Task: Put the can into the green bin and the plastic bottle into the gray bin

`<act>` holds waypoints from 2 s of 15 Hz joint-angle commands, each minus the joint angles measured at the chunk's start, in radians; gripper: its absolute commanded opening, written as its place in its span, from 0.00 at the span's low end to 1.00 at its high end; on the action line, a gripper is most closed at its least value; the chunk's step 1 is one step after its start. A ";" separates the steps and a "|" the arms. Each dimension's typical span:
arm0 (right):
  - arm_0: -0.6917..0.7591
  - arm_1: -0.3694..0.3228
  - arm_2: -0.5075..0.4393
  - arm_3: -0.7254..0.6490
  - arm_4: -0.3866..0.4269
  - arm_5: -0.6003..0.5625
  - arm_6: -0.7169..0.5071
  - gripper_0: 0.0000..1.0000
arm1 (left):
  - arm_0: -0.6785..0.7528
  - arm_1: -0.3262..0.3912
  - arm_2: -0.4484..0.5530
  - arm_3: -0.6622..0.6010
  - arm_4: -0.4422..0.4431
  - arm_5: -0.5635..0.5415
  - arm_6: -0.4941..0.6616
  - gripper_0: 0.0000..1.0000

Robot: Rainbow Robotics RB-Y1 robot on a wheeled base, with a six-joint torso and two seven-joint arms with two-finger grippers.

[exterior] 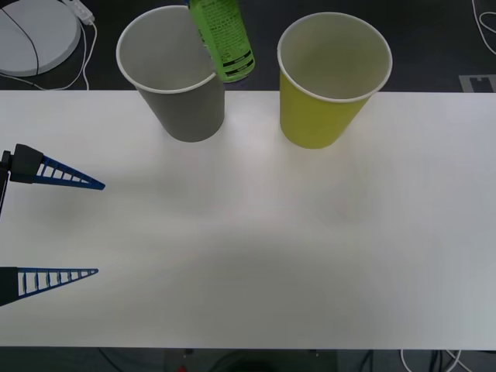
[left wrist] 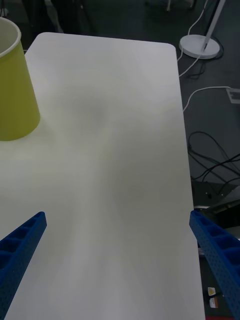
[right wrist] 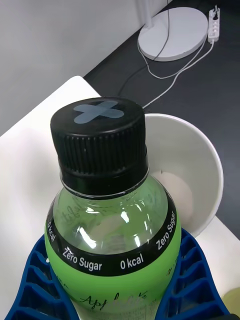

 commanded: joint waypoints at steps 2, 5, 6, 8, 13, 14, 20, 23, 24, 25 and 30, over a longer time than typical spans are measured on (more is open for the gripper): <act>-0.045 0.053 0.004 0.086 0.025 -0.001 0.000 0.00 | 0.000 0.000 0.000 0.000 0.000 0.000 0.000 1.00; -0.072 0.088 0.004 0.138 0.042 -0.001 0.000 0.00 | 0.000 0.000 0.000 0.000 0.000 0.000 0.000 1.00; -0.081 0.098 0.004 0.158 0.045 -0.003 0.000 0.00 | 0.000 0.000 0.000 0.000 0.000 0.000 0.000 1.00; -0.097 0.114 0.004 0.186 0.054 -0.001 0.000 0.00 | 0.000 0.000 0.000 0.000 0.000 0.000 0.000 1.00; -0.127 0.165 0.004 0.257 0.086 -0.003 0.000 0.00 | 0.000 0.000 0.000 0.000 0.000 0.000 0.000 1.00; -0.134 0.174 0.004 0.273 0.094 -0.003 0.000 0.00 | 0.000 0.000 0.000 0.000 0.000 0.000 0.000 1.00; -0.146 0.222 0.004 0.332 0.132 0.042 0.002 0.00 | 0.000 0.000 0.000 0.000 0.000 0.000 0.000 1.00; -0.147 0.242 0.004 0.352 0.149 0.068 0.002 0.00 | 0.000 0.000 0.000 0.000 0.000 0.000 0.000 1.00; -0.153 0.251 0.004 0.365 0.157 0.073 0.002 0.00 | 0.000 0.000 0.000 0.000 0.000 0.000 0.000 1.00; -0.155 0.260 0.004 0.376 0.163 0.076 0.002 0.00 | 0.000 0.000 0.000 0.000 0.000 0.000 0.000 1.00; -0.172 0.295 0.004 0.419 0.183 0.096 0.002 0.00 | 0.000 0.000 0.000 0.000 0.000 0.000 0.000 1.00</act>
